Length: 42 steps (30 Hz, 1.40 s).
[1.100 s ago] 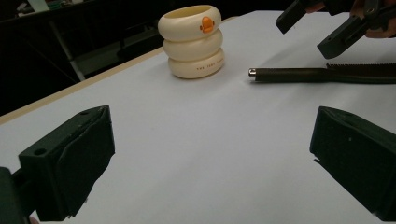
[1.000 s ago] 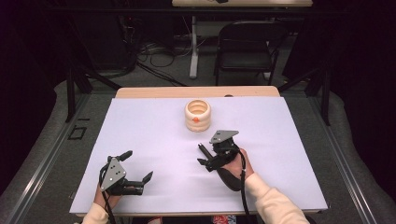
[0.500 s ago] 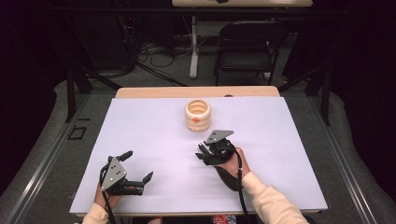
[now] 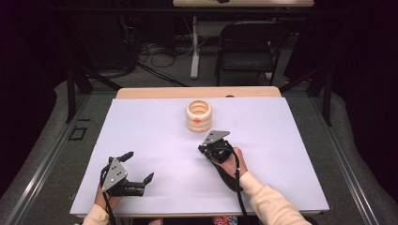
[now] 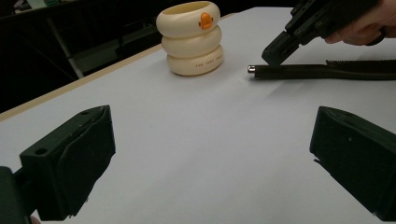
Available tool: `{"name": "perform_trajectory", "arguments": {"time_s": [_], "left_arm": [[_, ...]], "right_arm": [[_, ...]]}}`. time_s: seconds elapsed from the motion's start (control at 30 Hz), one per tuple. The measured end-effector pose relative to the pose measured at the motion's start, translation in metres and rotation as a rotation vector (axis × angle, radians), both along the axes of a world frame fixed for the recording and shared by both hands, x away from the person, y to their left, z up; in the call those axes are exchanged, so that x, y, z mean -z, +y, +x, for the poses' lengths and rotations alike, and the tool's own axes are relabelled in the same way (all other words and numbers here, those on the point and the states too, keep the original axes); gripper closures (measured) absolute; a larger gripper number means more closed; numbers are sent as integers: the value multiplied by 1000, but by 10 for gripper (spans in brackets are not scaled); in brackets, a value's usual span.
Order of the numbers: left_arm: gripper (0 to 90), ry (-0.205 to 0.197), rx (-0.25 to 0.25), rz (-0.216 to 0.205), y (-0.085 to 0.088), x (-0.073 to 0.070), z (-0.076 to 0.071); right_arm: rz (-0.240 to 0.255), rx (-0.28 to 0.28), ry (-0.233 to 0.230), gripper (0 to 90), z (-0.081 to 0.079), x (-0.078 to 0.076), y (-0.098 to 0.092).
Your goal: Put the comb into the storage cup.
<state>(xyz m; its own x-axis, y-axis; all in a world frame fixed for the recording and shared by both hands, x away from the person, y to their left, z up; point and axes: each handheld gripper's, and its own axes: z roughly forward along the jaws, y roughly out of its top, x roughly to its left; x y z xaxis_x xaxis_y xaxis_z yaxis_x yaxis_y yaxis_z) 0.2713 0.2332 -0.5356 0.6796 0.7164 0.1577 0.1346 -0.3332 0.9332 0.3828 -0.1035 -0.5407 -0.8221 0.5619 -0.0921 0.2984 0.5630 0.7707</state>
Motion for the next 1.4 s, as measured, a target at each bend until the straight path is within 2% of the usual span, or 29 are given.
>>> {"name": "perform_trajectory", "arguments": {"time_s": [0.5,1.4], "left_arm": [[2,-3,-1,4,1,0,0],[2,-1,-4,8,1,0,0]], "right_arm": [[-59,13,-5,900,4,6,6],[-102,80,2,900,13,8,-8]]}}
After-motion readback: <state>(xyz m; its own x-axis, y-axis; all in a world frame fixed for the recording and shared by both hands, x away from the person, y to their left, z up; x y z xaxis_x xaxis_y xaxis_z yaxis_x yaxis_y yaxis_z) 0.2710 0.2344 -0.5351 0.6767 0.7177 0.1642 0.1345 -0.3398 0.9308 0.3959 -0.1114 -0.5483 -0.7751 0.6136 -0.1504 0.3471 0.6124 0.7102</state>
